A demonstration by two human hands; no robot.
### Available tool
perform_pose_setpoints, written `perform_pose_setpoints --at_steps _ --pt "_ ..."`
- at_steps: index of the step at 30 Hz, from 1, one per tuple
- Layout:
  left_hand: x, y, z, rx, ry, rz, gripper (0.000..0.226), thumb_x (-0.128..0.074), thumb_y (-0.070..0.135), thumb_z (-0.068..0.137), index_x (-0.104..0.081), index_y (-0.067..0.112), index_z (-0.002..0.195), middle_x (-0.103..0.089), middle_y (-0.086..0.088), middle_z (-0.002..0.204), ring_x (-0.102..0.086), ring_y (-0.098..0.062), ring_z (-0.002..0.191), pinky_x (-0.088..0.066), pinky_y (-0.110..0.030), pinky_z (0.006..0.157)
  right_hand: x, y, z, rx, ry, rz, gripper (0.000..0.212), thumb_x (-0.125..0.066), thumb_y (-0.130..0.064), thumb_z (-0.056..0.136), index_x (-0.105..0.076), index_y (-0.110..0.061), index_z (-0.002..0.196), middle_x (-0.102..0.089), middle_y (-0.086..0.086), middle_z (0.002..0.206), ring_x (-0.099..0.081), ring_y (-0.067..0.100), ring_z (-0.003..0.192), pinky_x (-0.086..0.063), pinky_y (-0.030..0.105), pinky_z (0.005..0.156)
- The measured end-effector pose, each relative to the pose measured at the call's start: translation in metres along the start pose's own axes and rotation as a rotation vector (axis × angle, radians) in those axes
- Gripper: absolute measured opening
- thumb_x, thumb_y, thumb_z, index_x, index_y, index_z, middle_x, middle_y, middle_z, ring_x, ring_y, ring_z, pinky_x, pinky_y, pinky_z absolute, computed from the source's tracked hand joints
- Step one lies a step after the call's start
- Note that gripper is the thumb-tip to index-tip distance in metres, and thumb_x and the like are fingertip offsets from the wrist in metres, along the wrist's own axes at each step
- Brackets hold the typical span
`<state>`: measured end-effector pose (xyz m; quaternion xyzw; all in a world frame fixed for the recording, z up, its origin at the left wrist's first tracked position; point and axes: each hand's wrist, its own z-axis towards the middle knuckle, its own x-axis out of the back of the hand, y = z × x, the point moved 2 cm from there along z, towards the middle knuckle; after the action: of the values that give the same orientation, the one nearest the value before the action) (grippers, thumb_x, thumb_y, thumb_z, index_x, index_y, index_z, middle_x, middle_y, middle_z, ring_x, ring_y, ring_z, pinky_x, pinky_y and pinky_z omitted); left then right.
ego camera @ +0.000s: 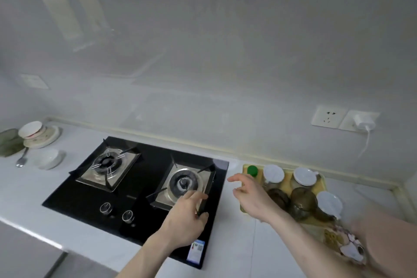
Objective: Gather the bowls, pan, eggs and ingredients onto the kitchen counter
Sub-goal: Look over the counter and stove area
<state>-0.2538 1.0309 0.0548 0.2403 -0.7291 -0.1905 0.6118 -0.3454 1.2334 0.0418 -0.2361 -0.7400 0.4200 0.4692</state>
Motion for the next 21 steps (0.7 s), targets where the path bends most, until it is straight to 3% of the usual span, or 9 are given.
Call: perform_pose_setpoints --at_steps 2,6,14,21 --pt "0.005 -0.017 -0.017 0.026 0.043 0.006 0.046 -0.059 0.032 0.087 -0.054 0.031 0.133 -0.049 0.016 0.136 -0.049 -0.007 0.125 -0.039 -0.020 0.104 -0.017 -0.014 -0.007 0.034 -0.037 -0.015 0.031 -0.048 -0.017 0.101 -0.059 -0.036 0.123 -0.043 -0.013 0.137 -0.058 -0.002 0.108 -0.046 0.020 0.088" --pt "0.023 -0.051 -0.058 0.059 0.119 -0.013 0.048 -0.059 0.036 0.085 -0.054 0.035 0.133 -0.050 0.021 0.132 -0.049 -0.006 0.125 -0.041 -0.027 0.108 -0.052 -0.045 -0.029 0.097 -0.112 -0.082 0.029 -0.049 -0.023 0.102 -0.057 -0.040 0.124 -0.041 -0.020 0.137 -0.056 0.000 0.116 -0.042 0.016 0.087" --pt "0.065 -0.119 -0.148 0.126 0.248 0.003 0.047 -0.061 0.036 0.092 -0.050 0.033 0.138 -0.046 0.019 0.139 -0.049 -0.006 0.125 -0.041 -0.023 0.106 -0.132 -0.110 -0.067 0.213 -0.186 -0.158 0.030 -0.052 -0.033 0.098 -0.055 -0.046 0.125 -0.041 -0.029 0.134 -0.051 -0.003 0.122 -0.043 0.028 0.107" --pt "0.132 -0.218 -0.304 0.293 0.345 0.041 0.047 -0.061 0.039 0.088 -0.051 0.035 0.134 -0.048 0.018 0.139 -0.050 -0.007 0.126 -0.042 -0.025 0.106 -0.267 -0.197 -0.117 0.361 -0.287 -0.168 0.033 -0.055 -0.034 0.098 -0.054 -0.045 0.129 -0.036 -0.030 0.137 -0.049 -0.003 0.122 -0.045 0.028 0.105"
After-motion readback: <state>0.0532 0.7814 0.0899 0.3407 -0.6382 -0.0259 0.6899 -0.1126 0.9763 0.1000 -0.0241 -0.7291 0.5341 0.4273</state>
